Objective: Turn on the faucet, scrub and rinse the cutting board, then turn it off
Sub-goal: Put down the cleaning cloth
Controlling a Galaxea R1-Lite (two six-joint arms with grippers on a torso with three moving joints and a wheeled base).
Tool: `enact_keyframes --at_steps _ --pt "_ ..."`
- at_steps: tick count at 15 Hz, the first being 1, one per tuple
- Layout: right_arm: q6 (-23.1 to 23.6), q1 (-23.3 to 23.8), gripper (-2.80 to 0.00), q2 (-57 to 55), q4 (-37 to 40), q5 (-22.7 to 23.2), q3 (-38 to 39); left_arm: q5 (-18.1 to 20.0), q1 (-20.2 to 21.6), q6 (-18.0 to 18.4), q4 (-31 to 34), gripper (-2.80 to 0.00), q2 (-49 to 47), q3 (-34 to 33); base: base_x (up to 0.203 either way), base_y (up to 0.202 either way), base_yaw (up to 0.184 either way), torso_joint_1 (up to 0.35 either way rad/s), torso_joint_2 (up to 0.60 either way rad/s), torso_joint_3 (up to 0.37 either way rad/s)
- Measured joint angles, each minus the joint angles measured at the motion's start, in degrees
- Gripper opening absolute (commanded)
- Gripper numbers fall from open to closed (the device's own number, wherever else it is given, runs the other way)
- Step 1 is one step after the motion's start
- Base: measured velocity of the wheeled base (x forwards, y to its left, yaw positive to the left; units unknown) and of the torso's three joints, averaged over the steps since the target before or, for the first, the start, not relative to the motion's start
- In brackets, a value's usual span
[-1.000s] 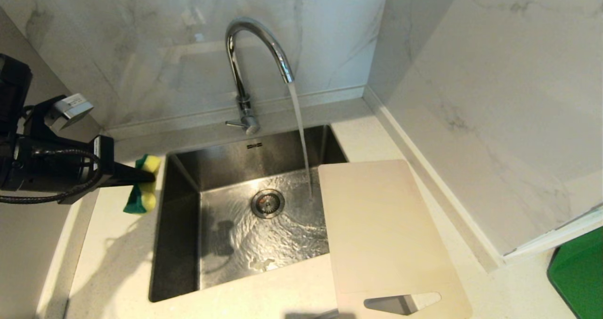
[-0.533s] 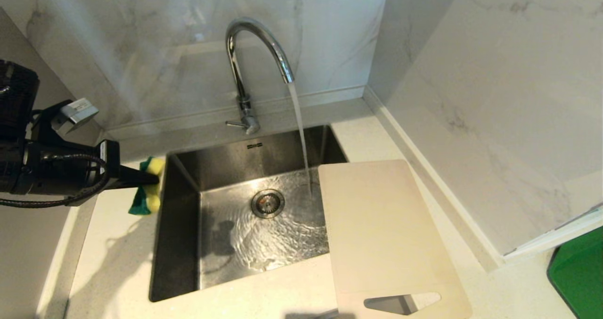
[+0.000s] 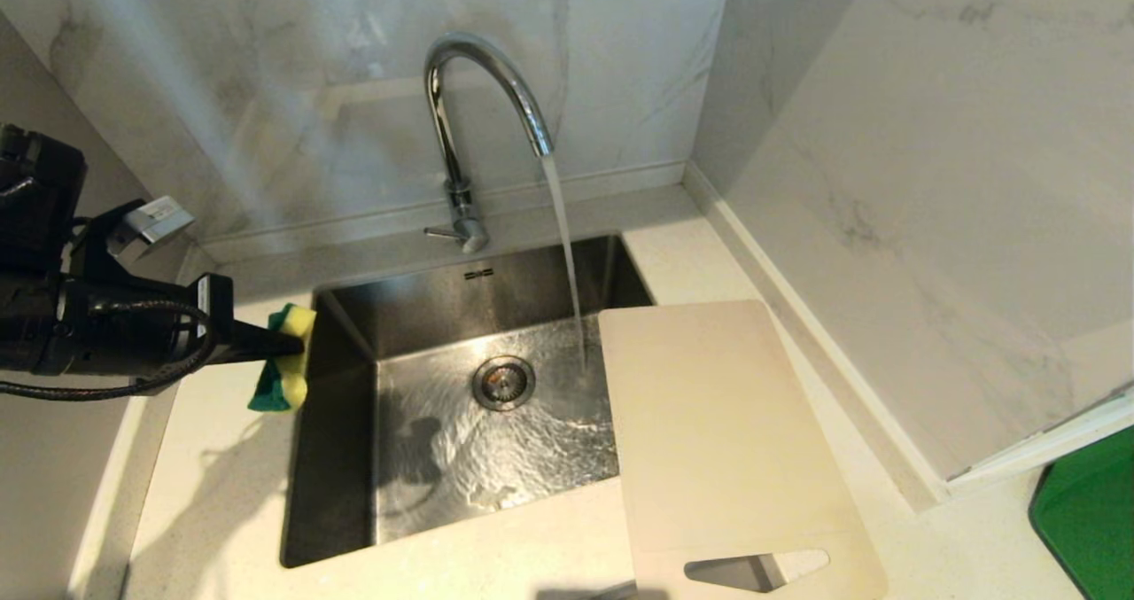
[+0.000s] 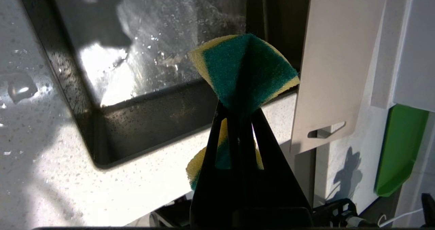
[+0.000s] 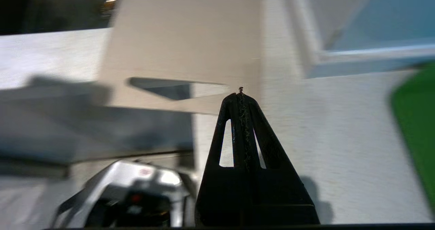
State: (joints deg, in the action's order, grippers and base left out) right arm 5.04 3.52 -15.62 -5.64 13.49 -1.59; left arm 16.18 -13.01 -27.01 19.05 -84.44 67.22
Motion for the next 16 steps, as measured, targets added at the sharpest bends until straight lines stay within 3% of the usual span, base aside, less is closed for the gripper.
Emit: enact_keyframes --at_steps 2,6,9,13,16 --pt "0.1 0.0 -2.8 0.0 -1.6 -6.1 1.1 0.0 0.0 0.1 -1.9 -2.8 0.0 -1.0 0.0 0.0 0.0 0.0 0.0 0.0" --pt "1.6 0.0 -2.8 0.0 5.6 -11.2 1.6 0.1 0.0 0.1 -2.9 -2.8 -0.2 -1.3 0.0 0.0 0.0 0.0 0.0 0.0" --pt "1.3 0.4 -2.8 -0.2 6.3 -11.6 1.6 0.2 0.1 0.0 -3.7 -2.8 -0.6 -1.7 0.0 0.0 0.0 0.0 0.0 0.0" --pt "0.5 5.9 -2.8 -0.5 6.3 -11.3 1.6 0.3 0.2 0.1 -7.4 -2.8 -1.5 -3.3 0.0 0.0 0.0 0.0 0.0 0.0" --pt "0.1 1.2 -2.8 -0.3 6.3 -11.3 1.6 0.4 0.2 0.1 -8.8 -2.8 -1.7 -4.3 0.0 0.0 0.0 0.0 0.0 0.0"
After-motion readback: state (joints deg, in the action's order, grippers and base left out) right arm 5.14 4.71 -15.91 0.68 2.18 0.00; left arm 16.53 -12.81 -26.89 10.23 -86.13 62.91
